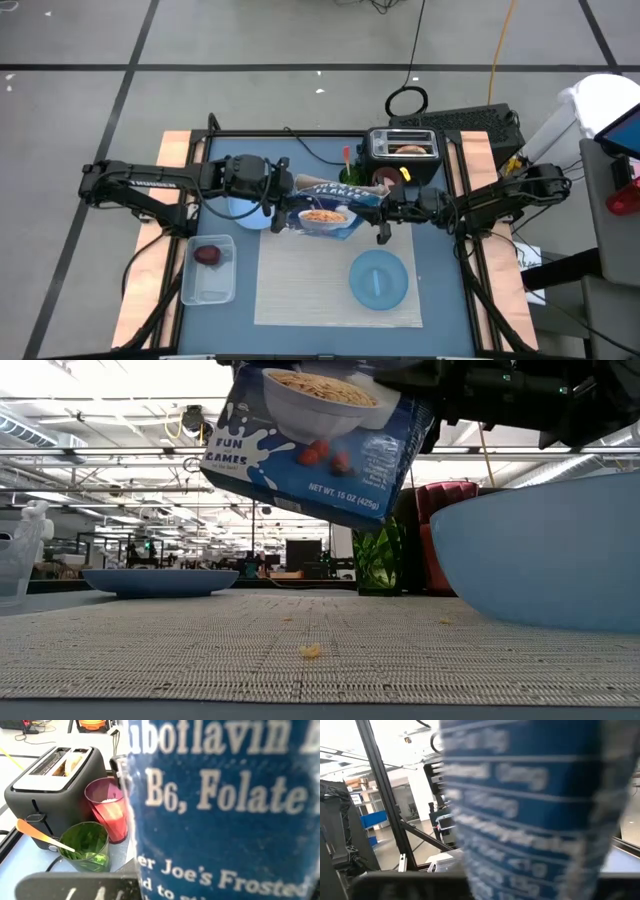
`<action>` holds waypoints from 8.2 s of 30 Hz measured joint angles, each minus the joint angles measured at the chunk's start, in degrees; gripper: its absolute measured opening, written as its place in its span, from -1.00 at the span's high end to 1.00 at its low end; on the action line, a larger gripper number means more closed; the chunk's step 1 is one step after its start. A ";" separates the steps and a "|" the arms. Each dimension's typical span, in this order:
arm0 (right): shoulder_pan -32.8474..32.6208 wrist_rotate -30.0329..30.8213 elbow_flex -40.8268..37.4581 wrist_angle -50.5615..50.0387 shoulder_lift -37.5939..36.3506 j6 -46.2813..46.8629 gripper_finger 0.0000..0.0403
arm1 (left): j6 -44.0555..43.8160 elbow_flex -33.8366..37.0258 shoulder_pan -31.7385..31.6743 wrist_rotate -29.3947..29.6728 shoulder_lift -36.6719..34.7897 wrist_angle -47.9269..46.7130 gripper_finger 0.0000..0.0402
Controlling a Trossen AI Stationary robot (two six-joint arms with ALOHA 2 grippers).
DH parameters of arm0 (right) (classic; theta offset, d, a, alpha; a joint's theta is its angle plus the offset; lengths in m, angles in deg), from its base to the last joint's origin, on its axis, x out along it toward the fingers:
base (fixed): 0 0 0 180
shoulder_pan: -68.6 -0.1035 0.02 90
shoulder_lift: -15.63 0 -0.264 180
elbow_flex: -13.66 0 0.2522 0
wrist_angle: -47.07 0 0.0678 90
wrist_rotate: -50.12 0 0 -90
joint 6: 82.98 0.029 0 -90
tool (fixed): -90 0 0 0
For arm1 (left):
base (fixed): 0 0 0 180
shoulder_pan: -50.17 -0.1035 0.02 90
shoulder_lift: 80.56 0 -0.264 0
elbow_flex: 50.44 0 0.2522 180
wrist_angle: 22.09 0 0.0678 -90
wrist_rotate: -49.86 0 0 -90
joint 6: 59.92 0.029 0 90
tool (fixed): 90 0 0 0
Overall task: Arrange a breakfast setting
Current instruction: Pour the cereal into the blue bowl
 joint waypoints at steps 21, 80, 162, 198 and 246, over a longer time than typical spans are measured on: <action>0.01 -0.02 -0.02 1.78 0.09 0.02 1.00 | -0.16 -0.02 -0.17 0.10 0.00 0.72 0.57; 0.37 3.34 0.00 7.73 -8.79 -5.62 1.00 | -11.41 41.72 -0.81 0.11 -35.33 21.21 -0.12; 0.50 3.35 0.13 9.24 -8.83 -6.41 1.00 | -1.80 28.30 2.86 7.63 10.62 74.23 -0.99; 0.49 3.08 -0.02 8.98 -8.76 -6.67 0.94 | -0.33 28.30 2.97 7.69 10.56 74.20 -0.39; 0.49 3.22 -0.03 -34.07 -32.41 -5.14 -0.51 | -3.42 28.26 5.59 1.66 -4.11 59.27 -0.38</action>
